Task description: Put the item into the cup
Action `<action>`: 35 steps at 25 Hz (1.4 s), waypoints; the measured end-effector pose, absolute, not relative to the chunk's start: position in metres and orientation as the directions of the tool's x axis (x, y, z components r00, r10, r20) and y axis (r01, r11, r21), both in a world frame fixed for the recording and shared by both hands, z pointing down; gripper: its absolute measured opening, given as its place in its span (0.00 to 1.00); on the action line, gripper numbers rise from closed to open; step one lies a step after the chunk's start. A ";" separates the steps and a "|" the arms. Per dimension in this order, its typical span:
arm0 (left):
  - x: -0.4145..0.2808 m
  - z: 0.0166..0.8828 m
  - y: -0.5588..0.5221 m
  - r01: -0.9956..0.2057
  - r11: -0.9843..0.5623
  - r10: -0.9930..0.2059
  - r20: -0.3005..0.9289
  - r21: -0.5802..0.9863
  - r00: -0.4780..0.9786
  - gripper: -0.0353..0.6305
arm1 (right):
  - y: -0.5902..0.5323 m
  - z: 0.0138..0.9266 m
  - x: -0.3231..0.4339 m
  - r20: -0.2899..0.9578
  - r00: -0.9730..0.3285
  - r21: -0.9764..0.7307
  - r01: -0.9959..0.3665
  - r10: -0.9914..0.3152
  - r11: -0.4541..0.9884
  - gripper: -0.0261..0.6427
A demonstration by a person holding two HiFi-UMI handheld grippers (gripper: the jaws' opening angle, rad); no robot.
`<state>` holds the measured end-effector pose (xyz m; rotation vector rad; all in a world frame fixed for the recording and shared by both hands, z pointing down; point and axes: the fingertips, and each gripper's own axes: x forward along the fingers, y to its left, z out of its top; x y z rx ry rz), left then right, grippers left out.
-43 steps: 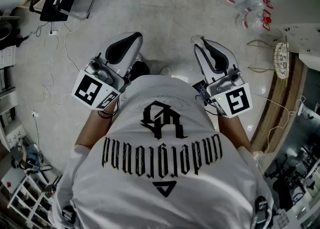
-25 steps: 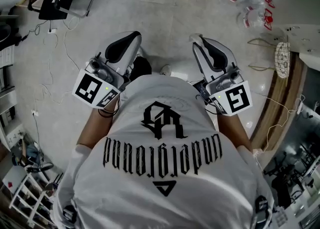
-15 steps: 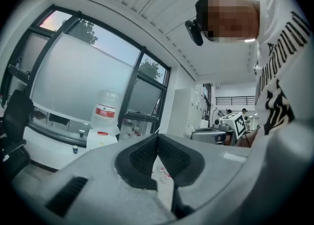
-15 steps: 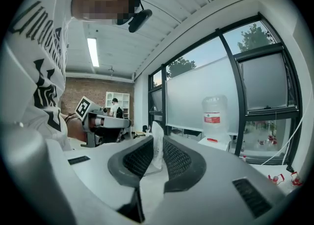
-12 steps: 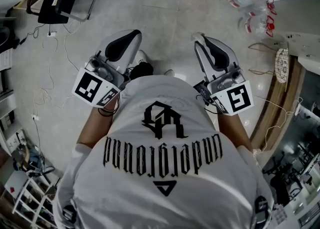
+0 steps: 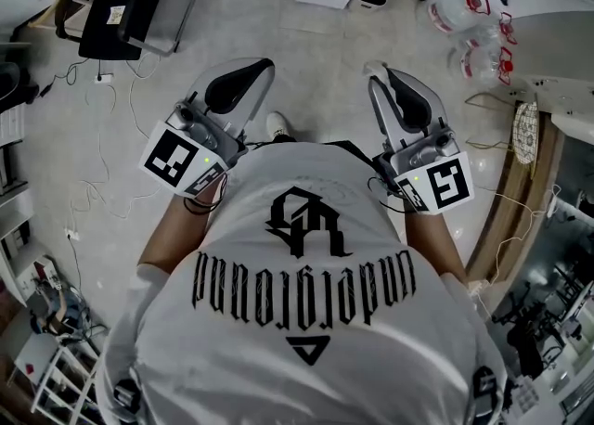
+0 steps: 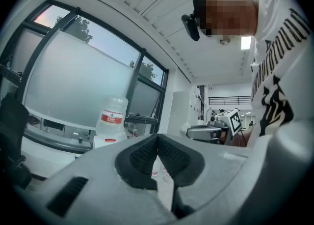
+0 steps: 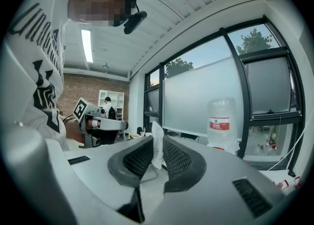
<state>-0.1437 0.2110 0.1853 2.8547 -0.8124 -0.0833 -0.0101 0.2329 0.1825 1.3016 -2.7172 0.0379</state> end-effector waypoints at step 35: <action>-0.110 0.208 0.069 -0.593 -0.772 -0.598 0.052 0.229 0.800 0.08 | 0.066 0.207 0.021 0.151 -0.700 -0.027 -0.708 -0.698 0.705 0.13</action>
